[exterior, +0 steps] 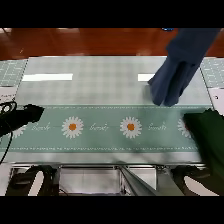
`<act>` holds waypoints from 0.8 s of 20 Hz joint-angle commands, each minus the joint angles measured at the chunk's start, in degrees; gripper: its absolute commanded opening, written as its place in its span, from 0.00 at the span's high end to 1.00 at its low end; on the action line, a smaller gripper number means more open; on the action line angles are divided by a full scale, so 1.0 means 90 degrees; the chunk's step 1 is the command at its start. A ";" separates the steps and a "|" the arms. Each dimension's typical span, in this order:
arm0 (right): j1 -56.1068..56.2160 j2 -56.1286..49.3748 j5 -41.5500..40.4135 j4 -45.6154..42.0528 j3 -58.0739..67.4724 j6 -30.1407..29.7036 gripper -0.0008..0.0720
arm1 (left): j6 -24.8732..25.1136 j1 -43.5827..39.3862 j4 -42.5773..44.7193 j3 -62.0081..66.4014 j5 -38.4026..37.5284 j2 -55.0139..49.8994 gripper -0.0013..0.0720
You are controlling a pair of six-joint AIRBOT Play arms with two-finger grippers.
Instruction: Fold the shirts.
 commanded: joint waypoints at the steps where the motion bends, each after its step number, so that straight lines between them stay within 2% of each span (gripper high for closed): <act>1: 0.0964 0.0153 0.0165 0.0051 0.0075 -0.0012 0.96 | 0.0000 0.0007 -0.0034 -0.0194 -0.0019 0.0107 0.29; 7: 0.2817 -0.0313 0.0481 0.0172 -0.1025 0.0449 0.96 | 0.0002 0.0007 -0.0053 -0.0194 -0.0022 0.0102 0.29; 12: 0.3864 -0.1979 0.0406 0.0789 -0.1275 0.0561 0.96 | 0.0022 0.0007 -0.0056 -0.0194 -0.0124 0.0100 0.29; 14: 0.4155 -0.2837 0.0289 0.0884 -0.1275 0.0850 0.96 | 0.0019 0.0007 -0.0070 -0.0194 -0.0335 0.0100 0.29; 16: 0.4216 -0.3514 0.0151 0.1506 -0.1275 0.0896 0.96 | 0.0022 0.0007 -0.0104 -0.0194 -0.0571 0.0100 0.29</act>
